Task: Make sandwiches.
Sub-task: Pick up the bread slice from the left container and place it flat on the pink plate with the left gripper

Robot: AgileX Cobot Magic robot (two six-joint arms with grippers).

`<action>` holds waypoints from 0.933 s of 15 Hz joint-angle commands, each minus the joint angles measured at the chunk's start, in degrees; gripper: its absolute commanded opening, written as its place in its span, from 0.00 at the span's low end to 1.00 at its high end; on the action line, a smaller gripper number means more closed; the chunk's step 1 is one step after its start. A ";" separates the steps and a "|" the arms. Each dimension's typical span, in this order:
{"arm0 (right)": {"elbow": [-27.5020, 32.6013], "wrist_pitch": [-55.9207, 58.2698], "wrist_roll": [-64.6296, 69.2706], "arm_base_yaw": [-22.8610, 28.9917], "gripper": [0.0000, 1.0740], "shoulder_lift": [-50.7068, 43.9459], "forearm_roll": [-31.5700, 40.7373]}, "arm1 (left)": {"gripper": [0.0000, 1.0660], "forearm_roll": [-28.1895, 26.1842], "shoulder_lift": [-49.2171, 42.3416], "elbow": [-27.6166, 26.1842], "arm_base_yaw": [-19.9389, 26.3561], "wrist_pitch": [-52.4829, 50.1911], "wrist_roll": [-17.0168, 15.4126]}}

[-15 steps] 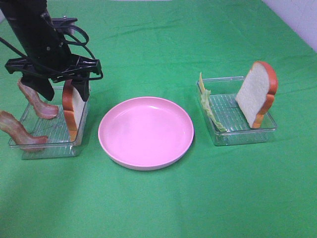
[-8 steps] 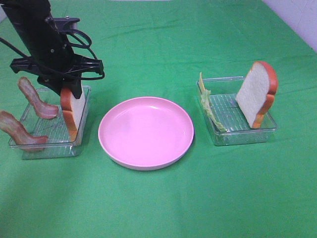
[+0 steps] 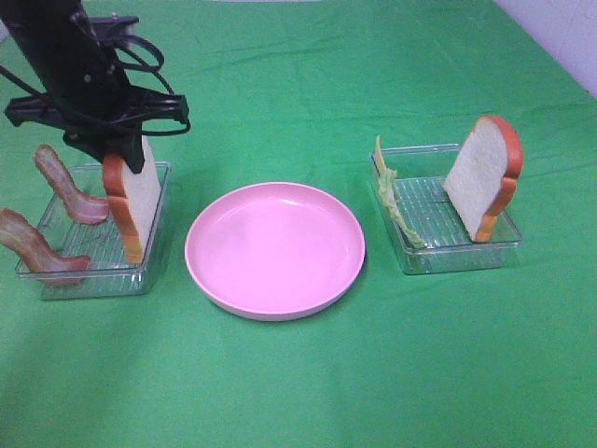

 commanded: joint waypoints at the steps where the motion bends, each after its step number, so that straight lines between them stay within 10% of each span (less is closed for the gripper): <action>1: 0.00 -0.69 -0.63 -0.29 0.70 -0.23 0.06 | 0.00 -1.43 -6.93 -0.29 0.11 1.09 4.98; 4: 0.00 -0.69 -0.63 -0.29 0.70 -0.23 0.11 | 0.00 -8.48 -8.37 0.00 1.78 1.15 10.71; 7: 0.00 -0.69 -0.63 -0.29 0.70 -0.23 0.00 | 0.00 -37.93 -8.14 7.85 8.71 -4.41 32.37; 8: 0.00 -0.69 -0.63 -0.29 0.70 -0.23 0.00 | 0.00 -37.93 -8.14 7.85 8.71 -4.41 32.37; 14: 0.00 -0.69 -0.63 -0.29 0.70 -0.23 0.06 | 0.00 -70.24 3.55 15.24 9.00 -4.24 57.70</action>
